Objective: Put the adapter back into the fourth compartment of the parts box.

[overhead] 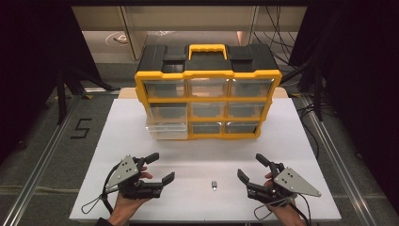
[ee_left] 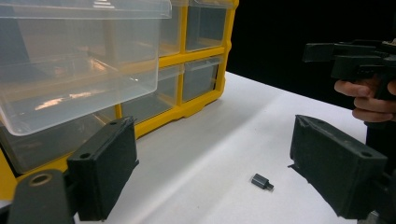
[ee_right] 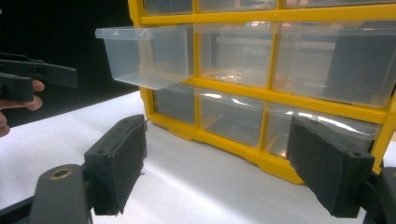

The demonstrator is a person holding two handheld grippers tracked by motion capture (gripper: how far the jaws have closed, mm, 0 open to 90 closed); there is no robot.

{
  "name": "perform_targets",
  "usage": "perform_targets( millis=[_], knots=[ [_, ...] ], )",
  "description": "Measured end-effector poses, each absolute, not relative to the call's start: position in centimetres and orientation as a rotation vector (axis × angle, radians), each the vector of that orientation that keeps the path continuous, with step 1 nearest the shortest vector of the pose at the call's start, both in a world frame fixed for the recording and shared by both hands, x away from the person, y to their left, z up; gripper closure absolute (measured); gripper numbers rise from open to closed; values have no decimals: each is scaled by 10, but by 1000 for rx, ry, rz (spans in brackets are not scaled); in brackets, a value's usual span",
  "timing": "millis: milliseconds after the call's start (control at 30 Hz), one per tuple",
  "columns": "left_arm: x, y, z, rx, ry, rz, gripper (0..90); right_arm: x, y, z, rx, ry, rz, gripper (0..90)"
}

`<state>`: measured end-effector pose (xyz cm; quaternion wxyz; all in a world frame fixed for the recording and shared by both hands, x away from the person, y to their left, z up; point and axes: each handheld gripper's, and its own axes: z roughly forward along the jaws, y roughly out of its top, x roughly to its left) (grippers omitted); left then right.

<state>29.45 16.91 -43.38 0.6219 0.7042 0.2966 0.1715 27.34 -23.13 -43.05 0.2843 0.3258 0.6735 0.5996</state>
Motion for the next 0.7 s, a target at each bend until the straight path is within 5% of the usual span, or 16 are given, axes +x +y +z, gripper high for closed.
perform_targets(
  millis=[633,700],
  knots=[
    [296,165,-432,1653,673,392,137,273,-232,-430,872,1796,1603,213],
    [299,163,-432,1629,719,304,139,274,-233,-430,871,1796,1602,213]
  ],
)
